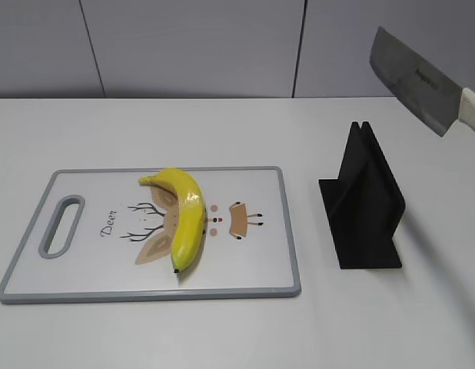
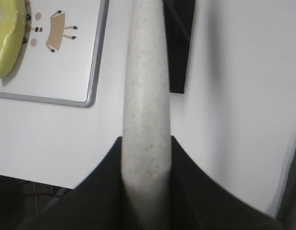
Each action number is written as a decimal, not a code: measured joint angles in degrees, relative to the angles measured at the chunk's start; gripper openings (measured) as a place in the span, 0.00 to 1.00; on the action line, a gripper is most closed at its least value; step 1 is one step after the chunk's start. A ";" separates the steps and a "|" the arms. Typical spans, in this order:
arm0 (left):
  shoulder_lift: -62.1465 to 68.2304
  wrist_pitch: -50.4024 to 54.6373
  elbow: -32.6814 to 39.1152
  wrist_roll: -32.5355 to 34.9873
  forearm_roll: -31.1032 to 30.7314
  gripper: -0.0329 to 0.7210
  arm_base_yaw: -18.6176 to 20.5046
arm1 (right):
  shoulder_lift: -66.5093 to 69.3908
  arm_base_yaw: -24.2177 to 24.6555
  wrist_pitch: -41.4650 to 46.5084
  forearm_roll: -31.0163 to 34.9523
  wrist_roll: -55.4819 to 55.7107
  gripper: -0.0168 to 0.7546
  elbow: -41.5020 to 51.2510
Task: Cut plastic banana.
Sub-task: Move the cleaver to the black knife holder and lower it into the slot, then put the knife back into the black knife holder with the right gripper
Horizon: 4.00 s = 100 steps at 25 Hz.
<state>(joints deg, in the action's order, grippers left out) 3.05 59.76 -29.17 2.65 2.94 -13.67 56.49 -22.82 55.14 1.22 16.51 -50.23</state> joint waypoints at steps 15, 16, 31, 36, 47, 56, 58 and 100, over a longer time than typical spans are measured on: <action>0.00 -0.16 0.00 0.11 -0.36 0.75 10.06 | 10.29 0.00 -7.35 -2.44 2.92 0.23 0.83; 0.00 -0.16 0.00 0.11 -0.36 0.75 10.15 | 11.28 0.00 -7.77 -2.55 2.98 0.23 0.83; -1.82 -0.18 0.00 0.11 -0.36 0.62 10.26 | 18.79 0.00 -12.14 -5.47 4.52 0.23 0.83; -1.82 -0.18 0.00 0.11 -0.36 0.58 10.26 | 18.83 0.00 -12.04 -5.47 4.52 0.23 0.83; -1.82 -0.18 0.00 0.11 -0.36 0.47 10.26 | 15.30 0.00 -10.83 -4.99 4.52 0.23 0.25; -1.82 -0.18 0.00 0.11 -0.36 0.37 10.26 | 19.27 0.00 -9.98 -3.86 3.07 0.23 0.25; -1.82 -0.18 0.00 0.11 -0.36 0.36 10.26 | 19.63 0.00 -9.98 -3.96 3.02 0.23 0.25; -1.82 -0.18 0.00 0.16 -0.36 0.35 10.26 | -7.73 0.13 -9.74 12.20 -26.78 0.86 8.39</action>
<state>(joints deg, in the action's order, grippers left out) 1.22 59.58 -29.17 2.80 2.58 -3.42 48.76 -22.68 45.40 13.42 -10.27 -41.84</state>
